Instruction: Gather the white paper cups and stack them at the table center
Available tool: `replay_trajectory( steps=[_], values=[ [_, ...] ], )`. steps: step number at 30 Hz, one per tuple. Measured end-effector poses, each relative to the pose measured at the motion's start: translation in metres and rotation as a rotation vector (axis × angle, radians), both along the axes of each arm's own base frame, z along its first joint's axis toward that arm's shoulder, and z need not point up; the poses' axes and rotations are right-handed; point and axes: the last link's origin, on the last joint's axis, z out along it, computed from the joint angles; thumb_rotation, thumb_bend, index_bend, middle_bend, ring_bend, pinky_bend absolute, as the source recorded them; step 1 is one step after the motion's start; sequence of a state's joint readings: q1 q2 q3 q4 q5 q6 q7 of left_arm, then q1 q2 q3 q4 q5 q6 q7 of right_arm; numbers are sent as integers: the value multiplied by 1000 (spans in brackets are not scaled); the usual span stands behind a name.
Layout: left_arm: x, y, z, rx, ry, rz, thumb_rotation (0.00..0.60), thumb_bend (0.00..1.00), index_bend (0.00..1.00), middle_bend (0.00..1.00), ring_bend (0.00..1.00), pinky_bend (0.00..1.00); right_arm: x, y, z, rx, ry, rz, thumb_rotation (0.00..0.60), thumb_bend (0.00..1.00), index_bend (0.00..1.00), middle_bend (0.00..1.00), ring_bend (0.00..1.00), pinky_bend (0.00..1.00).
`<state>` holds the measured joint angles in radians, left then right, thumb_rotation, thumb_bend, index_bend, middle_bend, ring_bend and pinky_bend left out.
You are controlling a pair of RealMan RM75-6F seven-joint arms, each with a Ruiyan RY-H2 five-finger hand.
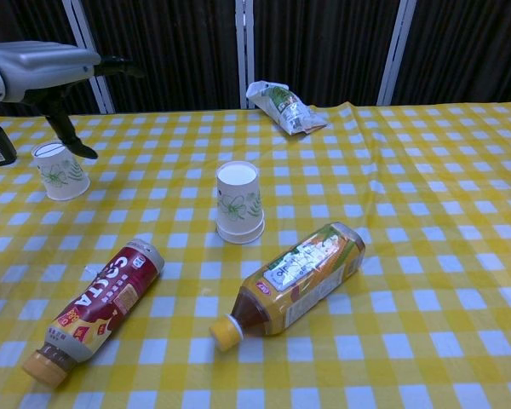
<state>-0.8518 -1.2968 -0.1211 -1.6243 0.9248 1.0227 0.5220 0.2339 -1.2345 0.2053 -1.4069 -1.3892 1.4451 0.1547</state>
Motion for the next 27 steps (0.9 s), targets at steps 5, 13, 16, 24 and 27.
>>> replay_trajectory(
  steps=[5,13,16,24,27],
  values=[
    [-53,17,23,85,35,150,600,151,187,0,0,0,1,0,-1,1,4,3,600,118,48,0,0,0],
    [-108,42,41,137,74,295,600,175,247,0,0,0,2,0,-2,3,4,6,600,118,48,0,0,0],
    [-113,48,36,120,76,321,600,186,240,0,0,0,2,0,-2,0,4,5,600,118,48,0,0,0],
    [-108,63,19,75,65,356,600,253,240,0,0,0,1,0,-1,-3,5,-1,600,117,48,0,0,0],
    [-104,65,12,56,60,356,600,270,257,0,0,0,0,0,0,-5,7,-3,600,118,48,0,0,0]
  ],
)
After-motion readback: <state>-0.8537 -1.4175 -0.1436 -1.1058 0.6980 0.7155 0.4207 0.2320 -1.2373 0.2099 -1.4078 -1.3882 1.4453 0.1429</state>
